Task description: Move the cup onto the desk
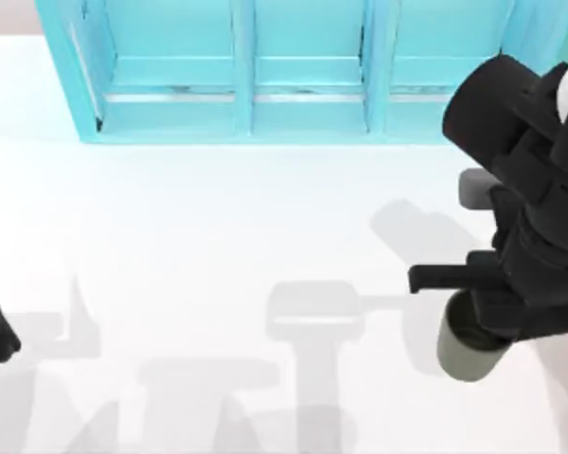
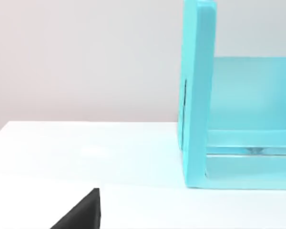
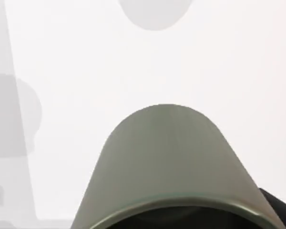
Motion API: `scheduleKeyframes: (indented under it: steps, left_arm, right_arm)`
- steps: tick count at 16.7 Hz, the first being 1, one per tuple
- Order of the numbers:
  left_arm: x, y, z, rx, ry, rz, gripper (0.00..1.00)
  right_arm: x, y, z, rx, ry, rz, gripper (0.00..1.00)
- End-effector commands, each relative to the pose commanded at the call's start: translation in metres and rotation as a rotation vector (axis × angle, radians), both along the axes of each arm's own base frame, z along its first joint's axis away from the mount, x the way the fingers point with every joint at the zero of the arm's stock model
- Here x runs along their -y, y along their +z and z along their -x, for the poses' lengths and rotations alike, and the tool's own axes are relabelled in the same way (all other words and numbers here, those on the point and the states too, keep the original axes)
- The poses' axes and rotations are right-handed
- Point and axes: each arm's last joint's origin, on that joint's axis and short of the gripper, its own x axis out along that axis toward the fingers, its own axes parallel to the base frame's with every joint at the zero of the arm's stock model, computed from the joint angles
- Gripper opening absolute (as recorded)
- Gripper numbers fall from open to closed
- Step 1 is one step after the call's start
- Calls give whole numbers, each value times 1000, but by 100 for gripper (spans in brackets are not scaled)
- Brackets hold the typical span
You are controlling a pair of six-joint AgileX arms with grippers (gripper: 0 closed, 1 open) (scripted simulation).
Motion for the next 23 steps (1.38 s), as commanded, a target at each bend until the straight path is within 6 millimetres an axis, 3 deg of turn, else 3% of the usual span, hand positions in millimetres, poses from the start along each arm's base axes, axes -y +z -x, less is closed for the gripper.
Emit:
scheduleKeyframes:
  steps: [3,8,16,20,23]
  left_arm:
    - [0,0,0,0,0,0,100]
    - [0,0,0,0,0,0,100]
    - [0,0,0,0,0,0,100]
    - [0,0,0,0,0,0,100]
    - [0,0,0,0,0,0,100]
  right_arm:
    - [-13,-1,11,0,-5,-5,0]
    - [-12,-1,11,0,-10,-7,0]
    - [-22,-62,11,2,-6,-7,0]
    - [-22,-65,12,0,-5,-5,0]
    - [-22,-65,12,0,-5,-5,23]
